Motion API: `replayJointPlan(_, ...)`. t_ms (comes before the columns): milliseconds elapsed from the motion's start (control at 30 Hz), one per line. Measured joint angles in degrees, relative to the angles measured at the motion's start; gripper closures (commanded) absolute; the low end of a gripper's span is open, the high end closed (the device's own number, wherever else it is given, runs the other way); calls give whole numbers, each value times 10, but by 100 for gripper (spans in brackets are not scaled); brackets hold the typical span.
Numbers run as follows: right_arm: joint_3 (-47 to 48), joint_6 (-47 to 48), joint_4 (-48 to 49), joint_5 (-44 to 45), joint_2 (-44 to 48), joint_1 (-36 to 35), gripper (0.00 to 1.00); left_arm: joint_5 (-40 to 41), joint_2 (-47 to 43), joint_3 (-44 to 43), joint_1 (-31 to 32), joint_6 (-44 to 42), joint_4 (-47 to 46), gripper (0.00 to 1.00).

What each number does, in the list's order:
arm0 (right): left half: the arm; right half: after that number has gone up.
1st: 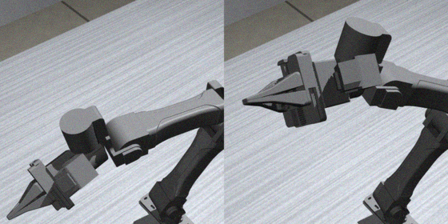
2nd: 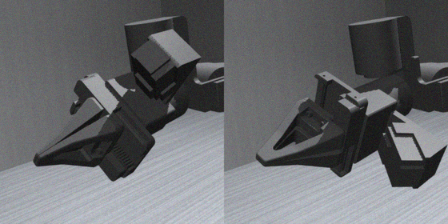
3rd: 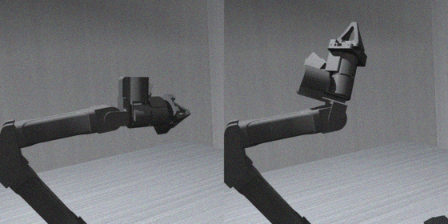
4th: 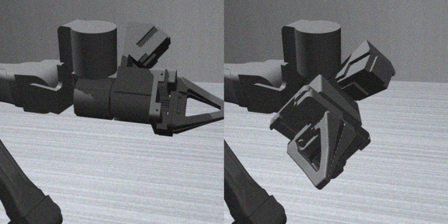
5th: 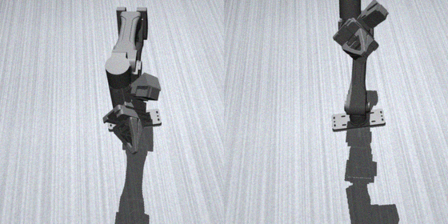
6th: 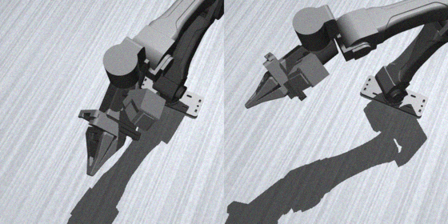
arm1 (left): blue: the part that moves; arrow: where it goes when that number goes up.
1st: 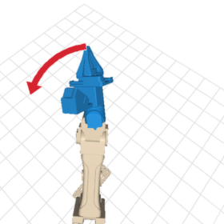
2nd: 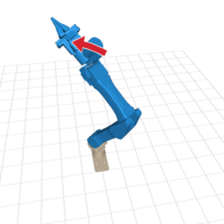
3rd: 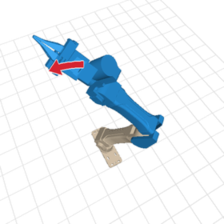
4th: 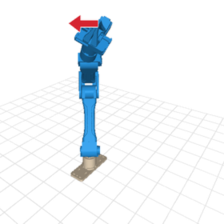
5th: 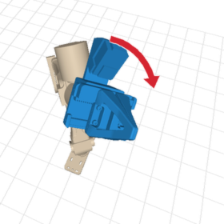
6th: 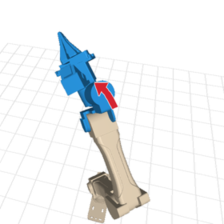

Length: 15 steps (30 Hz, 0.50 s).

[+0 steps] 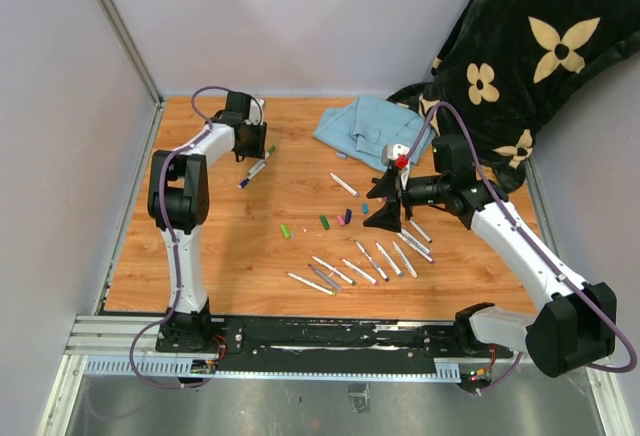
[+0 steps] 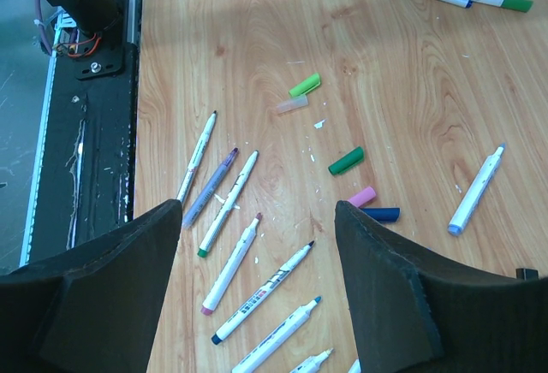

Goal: Open the pen caps
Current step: Pick up the pen from the center of the board.

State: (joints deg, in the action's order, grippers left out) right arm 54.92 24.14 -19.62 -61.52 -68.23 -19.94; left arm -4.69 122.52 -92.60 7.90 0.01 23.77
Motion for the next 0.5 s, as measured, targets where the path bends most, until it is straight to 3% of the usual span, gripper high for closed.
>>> replayJointPlan(267,1,2,-2,0,-6,0,27,-14,25,-22,0,-1,22,65)
replayJointPlan(333,1,2,-2,0,-6,0,27,-16,27,-24,0,-1,25,76)
replayJointPlan(500,3,2,-3,0,-6,0,27,-11,29,-28,0,-3,29,79)
